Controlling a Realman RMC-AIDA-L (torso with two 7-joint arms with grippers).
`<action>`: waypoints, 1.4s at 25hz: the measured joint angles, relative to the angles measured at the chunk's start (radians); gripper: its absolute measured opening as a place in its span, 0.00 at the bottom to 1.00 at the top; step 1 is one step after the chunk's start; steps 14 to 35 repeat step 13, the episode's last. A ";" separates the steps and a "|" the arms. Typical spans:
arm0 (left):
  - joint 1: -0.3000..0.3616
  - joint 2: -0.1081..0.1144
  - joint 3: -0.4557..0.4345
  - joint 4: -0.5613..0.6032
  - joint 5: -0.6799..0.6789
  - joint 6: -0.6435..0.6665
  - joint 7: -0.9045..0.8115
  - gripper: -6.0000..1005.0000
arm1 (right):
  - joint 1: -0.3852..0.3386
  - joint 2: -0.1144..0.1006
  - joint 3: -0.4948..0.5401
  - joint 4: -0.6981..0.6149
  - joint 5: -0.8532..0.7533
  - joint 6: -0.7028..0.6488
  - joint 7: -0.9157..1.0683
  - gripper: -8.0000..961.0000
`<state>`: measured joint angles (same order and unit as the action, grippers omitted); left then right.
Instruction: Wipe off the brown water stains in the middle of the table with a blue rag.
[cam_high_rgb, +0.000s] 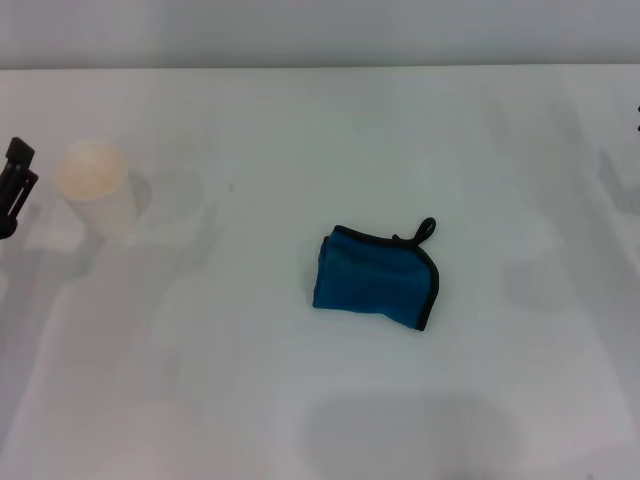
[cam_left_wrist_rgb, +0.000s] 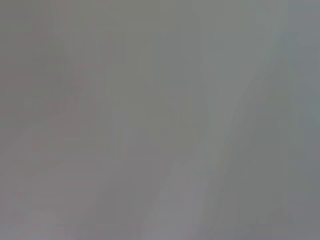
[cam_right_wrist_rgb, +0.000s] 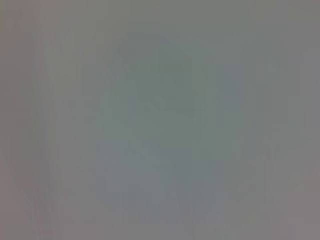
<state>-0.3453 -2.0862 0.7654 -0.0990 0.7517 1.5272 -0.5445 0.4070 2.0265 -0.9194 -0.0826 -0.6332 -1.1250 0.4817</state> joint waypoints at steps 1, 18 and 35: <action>-0.001 0.000 0.000 0.000 -0.002 0.000 0.000 0.89 | 0.000 0.000 0.000 0.000 0.000 0.000 0.001 0.79; -0.008 0.000 -0.002 0.001 -0.042 -0.004 0.000 0.89 | 0.008 -0.001 0.012 0.001 0.001 0.001 -0.001 0.79; -0.008 0.000 -0.002 0.001 -0.042 -0.004 0.000 0.89 | 0.008 -0.001 0.012 0.001 0.001 0.001 -0.001 0.79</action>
